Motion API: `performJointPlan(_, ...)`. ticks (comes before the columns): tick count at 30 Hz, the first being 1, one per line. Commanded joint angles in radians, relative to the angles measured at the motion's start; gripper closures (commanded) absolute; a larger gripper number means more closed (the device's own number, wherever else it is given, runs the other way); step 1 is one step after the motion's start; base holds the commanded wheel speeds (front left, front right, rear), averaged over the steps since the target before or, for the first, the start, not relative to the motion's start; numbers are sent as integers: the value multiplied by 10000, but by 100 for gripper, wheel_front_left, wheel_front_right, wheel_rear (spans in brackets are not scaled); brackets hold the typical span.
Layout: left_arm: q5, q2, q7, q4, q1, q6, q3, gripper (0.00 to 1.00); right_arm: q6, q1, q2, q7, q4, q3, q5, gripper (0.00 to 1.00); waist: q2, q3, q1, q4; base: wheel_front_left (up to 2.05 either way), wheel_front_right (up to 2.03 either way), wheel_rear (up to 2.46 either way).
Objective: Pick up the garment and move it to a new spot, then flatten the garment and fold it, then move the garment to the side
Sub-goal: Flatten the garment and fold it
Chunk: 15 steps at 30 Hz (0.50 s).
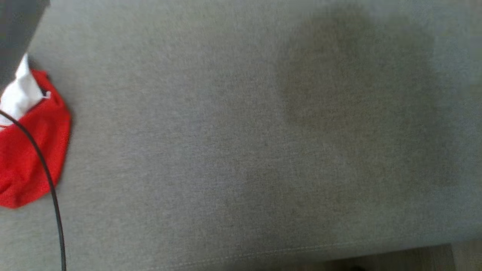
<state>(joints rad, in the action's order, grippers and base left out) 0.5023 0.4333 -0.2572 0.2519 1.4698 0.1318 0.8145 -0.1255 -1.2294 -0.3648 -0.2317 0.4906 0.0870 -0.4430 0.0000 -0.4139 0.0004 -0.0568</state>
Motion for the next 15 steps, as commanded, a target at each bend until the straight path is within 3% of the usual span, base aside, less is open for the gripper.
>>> performJointPlan(1,-492,246,-40,-325,341,-12,-629,100,-52,-76,-34,-104,-395,-12,57,100,0,-529,-4,-195,0,0,0)
performJointPlan(6,-1300,270,-42,-773,-593,-12,-624,100,-52,847,84,-223,-843,1,18,100,0,-653,-4,-270,0,0,0)
performJointPlan(10,-1446,309,-43,-1013,-2244,-12,-688,100,-52,2676,326,-264,-1499,7,18,100,0,-568,-4,-308,0,0,0)
performJointPlan(15,-1317,-191,-44,-1492,-4800,-12,-682,100,-52,5431,711,-268,-2476,-614,179,100,0,-8,-4,-304,0,0,0)
